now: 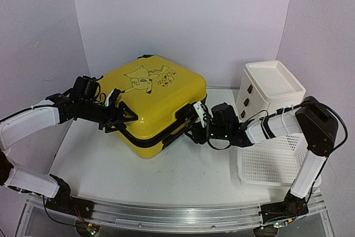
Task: Open, take out, and arrange the luggage
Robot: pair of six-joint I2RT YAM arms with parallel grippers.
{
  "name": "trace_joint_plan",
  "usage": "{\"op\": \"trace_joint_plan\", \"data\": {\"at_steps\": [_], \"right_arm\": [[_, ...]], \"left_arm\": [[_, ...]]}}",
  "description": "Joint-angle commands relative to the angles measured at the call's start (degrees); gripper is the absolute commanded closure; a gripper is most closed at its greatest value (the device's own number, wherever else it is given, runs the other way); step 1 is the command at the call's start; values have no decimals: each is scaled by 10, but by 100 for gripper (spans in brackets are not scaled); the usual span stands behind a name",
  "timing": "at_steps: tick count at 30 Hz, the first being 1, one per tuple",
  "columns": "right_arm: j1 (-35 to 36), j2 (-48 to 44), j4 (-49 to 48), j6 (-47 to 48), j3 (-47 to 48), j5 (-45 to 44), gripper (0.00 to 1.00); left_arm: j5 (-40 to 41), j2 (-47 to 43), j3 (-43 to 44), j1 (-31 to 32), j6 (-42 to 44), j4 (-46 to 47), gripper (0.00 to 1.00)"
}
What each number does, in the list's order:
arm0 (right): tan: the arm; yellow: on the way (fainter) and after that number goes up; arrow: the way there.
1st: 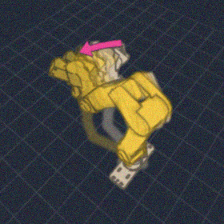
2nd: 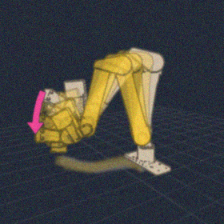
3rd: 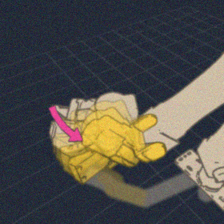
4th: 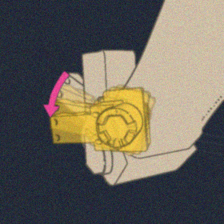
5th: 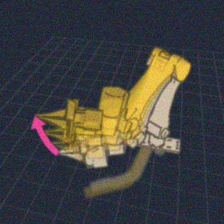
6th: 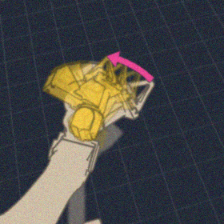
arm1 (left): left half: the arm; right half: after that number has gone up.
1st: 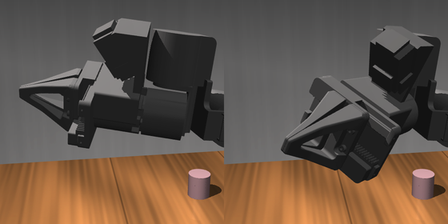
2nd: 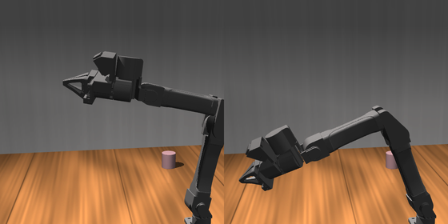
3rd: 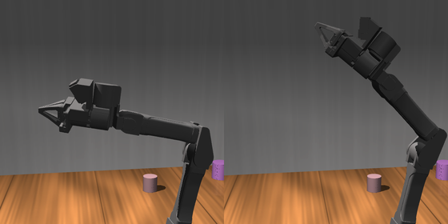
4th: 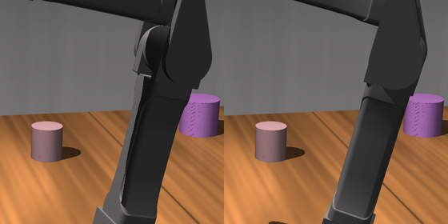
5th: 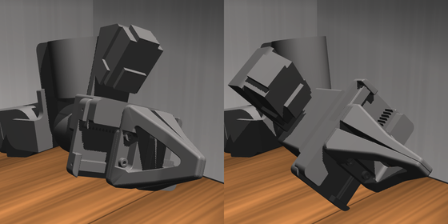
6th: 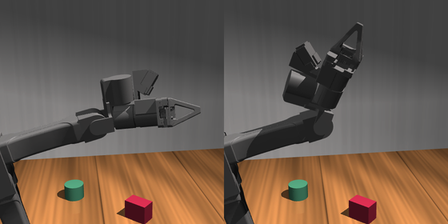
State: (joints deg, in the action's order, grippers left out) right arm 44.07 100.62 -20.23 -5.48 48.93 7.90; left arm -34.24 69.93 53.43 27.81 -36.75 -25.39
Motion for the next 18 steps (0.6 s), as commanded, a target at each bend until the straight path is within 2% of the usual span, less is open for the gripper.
{"op": "trace_joint_plan", "data": {"at_steps": [1, 5, 12, 18], "right_arm": [[15, 41, -198, 49, -7, -85, 50], [17, 71, -240, 50, -3, -129, 58], [25, 98, -285, 73, 8, -141, 59], [29, 73, -277, 68, -3, -156, 58]], "left_arm": [[23, 14, 11, -1, 6, 56, 16], [24, 10, 12, -1, 5, 56, 16], [27, 5, 6, -1, 6, 56, 16], [29, 0, 4, -1, 9, 55, 15]]}}
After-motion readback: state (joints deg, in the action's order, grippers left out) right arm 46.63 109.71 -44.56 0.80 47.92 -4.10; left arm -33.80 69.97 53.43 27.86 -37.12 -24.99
